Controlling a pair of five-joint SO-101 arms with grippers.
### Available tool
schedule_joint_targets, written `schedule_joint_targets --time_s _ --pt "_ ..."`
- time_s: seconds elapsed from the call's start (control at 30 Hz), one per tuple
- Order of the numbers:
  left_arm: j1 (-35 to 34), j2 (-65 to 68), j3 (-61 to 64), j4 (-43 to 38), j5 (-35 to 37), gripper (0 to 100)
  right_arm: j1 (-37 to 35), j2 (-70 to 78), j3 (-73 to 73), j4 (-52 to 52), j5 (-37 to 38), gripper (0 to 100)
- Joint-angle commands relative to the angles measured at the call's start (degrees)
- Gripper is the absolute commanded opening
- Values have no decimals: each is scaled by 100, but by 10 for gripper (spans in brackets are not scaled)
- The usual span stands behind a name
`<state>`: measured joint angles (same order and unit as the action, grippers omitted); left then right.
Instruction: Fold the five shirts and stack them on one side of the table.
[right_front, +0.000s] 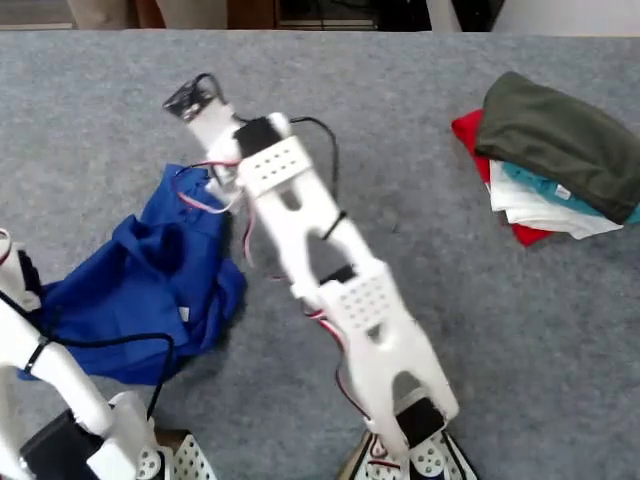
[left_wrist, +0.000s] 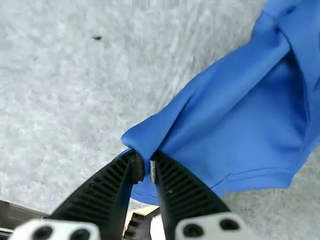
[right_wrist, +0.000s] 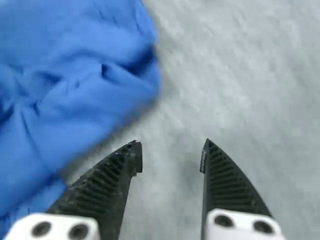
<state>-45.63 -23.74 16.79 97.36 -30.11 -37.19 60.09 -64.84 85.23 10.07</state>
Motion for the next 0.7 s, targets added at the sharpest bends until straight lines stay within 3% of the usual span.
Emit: schedule_joint_targets --time_s 0.0,0.27,0.4,0.67 --pt "-70 -215 334 26 -44 19 -347 971 -1763 53 -53 207" --pt "-105 -215 642 18 -35 19 -716 2123 -2800 62 -18 193" --pt "-97 -180 633 9 -26 19 -673 2062 -2853 290 -18 2" --pt "-70 -163 677 -176 -18 19 -338 1516 -2853 1380 -18 4"
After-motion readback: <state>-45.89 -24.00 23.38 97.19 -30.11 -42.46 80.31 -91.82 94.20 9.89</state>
